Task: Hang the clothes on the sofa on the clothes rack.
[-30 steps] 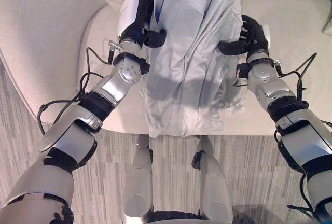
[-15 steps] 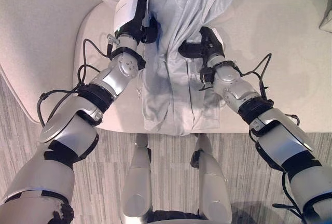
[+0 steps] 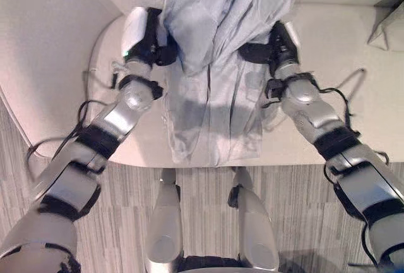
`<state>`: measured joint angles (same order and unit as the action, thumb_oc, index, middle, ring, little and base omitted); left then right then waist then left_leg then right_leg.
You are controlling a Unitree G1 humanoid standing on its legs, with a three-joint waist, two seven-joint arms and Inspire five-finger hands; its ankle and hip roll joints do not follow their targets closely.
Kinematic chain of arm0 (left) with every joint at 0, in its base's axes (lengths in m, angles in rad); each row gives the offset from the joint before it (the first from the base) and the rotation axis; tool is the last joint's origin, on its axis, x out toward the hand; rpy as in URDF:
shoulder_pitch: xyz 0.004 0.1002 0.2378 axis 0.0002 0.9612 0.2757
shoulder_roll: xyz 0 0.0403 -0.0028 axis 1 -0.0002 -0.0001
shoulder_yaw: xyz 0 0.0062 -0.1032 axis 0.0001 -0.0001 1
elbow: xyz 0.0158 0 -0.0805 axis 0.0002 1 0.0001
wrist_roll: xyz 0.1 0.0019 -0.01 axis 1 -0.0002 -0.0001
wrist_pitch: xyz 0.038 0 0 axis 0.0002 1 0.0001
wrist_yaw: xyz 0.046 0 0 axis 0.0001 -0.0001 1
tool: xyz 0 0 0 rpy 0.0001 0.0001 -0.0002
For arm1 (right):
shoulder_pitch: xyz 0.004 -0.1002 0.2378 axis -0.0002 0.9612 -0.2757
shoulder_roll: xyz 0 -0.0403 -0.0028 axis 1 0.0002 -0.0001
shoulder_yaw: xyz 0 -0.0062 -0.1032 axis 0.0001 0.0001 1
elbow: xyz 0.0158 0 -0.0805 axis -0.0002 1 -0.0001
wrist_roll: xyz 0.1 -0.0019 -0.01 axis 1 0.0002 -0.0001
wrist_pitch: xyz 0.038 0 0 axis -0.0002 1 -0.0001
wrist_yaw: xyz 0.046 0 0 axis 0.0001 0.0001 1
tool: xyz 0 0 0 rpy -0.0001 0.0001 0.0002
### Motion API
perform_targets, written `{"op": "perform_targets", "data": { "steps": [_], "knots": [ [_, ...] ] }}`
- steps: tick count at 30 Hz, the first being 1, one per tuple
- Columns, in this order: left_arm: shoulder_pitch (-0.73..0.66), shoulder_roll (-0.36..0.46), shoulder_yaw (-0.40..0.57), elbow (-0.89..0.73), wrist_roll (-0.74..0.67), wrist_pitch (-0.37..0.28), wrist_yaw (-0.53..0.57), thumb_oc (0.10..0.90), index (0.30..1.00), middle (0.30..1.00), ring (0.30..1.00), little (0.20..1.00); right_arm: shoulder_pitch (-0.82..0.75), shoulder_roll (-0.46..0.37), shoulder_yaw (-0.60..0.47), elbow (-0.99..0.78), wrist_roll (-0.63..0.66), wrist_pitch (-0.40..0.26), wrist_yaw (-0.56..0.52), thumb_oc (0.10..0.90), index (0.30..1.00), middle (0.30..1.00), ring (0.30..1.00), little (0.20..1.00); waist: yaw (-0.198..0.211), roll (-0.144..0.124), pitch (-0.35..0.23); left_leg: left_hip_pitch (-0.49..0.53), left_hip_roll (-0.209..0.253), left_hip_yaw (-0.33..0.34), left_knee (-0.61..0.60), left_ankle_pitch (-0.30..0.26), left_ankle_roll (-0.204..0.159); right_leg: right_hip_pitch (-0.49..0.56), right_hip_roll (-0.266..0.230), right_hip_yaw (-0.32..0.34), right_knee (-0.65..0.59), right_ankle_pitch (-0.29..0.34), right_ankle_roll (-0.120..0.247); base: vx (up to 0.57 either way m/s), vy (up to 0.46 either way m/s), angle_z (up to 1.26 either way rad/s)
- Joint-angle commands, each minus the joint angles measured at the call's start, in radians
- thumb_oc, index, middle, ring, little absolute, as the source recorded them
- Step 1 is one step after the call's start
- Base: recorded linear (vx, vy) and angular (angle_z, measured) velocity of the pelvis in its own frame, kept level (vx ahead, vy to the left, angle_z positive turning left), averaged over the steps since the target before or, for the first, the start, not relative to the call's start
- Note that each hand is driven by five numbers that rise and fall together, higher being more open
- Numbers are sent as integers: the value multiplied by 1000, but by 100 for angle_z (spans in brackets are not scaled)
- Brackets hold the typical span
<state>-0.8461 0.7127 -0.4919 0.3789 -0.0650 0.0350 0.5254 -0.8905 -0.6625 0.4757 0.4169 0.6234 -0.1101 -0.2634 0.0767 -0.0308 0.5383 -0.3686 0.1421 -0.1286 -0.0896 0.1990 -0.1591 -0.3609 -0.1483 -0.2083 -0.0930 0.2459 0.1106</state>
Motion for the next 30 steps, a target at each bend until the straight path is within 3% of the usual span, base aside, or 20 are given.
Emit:
{"op": "perform_targets", "data": {
  "steps": [1,2,3,5,7,11,17,21,24,29,30],
  "knots": [
    [-38,164,179,-103,103,-73,64,400,300,300,300,300,29,-141,-231,-222,-90,-152,-27,400,300,300,300,300,22,3,-58,185,13,-91,2,-227,32,174,-132,5,27,-129,101,84,-73,7],
    [-29,164,184,-112,104,-70,62,400,300,300,300,300,38,-140,-235,-230,-92,-150,-27,400,300,300,300,300,20,2,-60,183,10,-93,2,-222,33,174,-134,4,26,-125,101,138,-90,14],
    [87,179,270,-184,113,-80,37,400,300,300,300,300,124,-169,-319,-281,-106,-150,-17,400,300,300,300,300,23,3,-98,211,16,-91,2,-230,28,208,-136,-8,26,-135,100,56,-40,12],
    [125,187,308,-209,115,-90,25,400,300,300,300,300,151,-188,-352,-285,-110,-151,-12,400,300,300,300,300,25,4,-116,224,18,-88,2,-233,25,222,-136,-14,26,-139,99,91,-45,13],
    [259,203,422,-294,120,-107,-14,400,300,300,300,300,242,-225,-432,-309,-131,-138,11,400,300,300,300,300,32,5,-174,261,27,-82,2,-242,16,271,-129,-31,18,-149,97,140,-67,15],
    [353,208,518,-347,115,-120,-53,400,300,300,300,300,291,-255,-474,-325,-156,-118,41,400,300,300,300,300,38,3,-251,296,40,-76,2,-247,6,324,-109,-40,6,-167,92,84,-62,6],
    [381,225,565,-355,119,-130,-70,400,300,300,300,300,263,-253,-484,-349,-167,-126,42,400,300,300,300,300,56,11,-352,318,63,-77,2,-236,-10,382,-76,-65,6,-206,74,54,-44,7],
    [370,228,565,-352,124,-136,-67,400,300,300,300,300,240,-267,-491,-354,-177,-136,27,400,300,300,300,300,73,12,-384,320,63,-66,2,-229,-13,416,-85,-109,6,-219,75,1,9,18],
    [327,214,545,-349,140,-136,-61,400,300,300,300,300,227,-288,-511,-362,-207,-128,4,400,300,300,300,300,80,1,-407,326,36,-35,2,-221,0,462,-117,-173,6,-207,86,9,92,30],
    [267,246,511,-322,132,-138,-57,400,300,300,300,300,173,-304,-488,-342,-239,-127,-15,400,300,300,300,300,98,-12,-463,360,-24,-70,2,-254,37,497,-174,-215,17,-164,117,18,210,46],
    [233,264,489,-307,135,-134,-55,400,300,300,300,300,158,-304,-499,-331,-248,-130,-30,400,300,300,300,300,107,-19,-479,380,-70,-91,2,-268,62,500,-220,-222,63,-139,139,4,342,32]
  ]
}}
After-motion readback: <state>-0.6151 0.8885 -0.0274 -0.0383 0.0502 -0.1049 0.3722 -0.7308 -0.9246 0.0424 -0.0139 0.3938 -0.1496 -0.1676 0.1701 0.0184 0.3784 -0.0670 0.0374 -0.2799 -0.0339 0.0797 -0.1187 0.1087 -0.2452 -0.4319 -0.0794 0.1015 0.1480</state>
